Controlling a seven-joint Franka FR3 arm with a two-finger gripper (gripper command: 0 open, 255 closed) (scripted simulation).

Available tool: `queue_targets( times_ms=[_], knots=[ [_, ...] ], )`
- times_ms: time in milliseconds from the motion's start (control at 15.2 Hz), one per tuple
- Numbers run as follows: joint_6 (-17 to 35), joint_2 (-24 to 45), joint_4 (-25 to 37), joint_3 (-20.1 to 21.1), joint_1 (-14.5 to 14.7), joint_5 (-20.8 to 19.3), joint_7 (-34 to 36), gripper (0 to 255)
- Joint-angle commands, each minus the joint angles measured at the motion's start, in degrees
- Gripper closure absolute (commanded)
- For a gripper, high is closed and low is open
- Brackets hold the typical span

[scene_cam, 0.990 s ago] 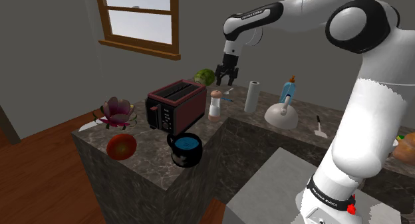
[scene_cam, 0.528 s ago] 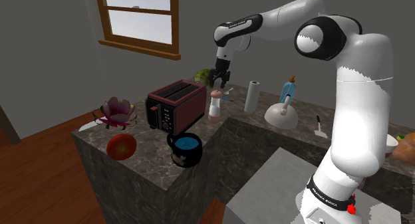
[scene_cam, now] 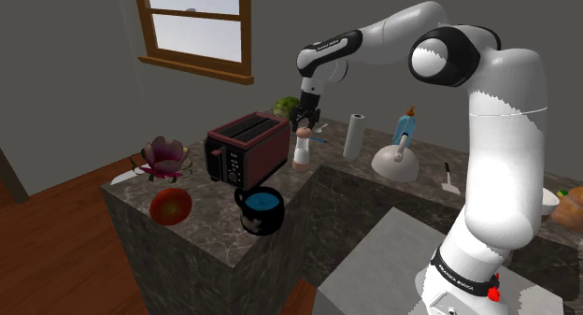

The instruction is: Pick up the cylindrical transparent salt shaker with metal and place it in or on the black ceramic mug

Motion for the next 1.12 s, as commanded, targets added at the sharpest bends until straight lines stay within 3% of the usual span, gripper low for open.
queue_targets(
  times_ms=[0,330,396,1056],
  knots=[
    [0.2,0.1,-0.1,0.0,0.0,0.0,0.0,0],
    [0.2,0.1,-0.1,0.0,0.0,0.0,0.0,0],
    [0.2,0.1,-0.1,0.0,0.0,0.0,0.0,255],
    [-0.4,-0.1,0.3,0.0,0.0,-0.1,0.1,255]
  ],
)
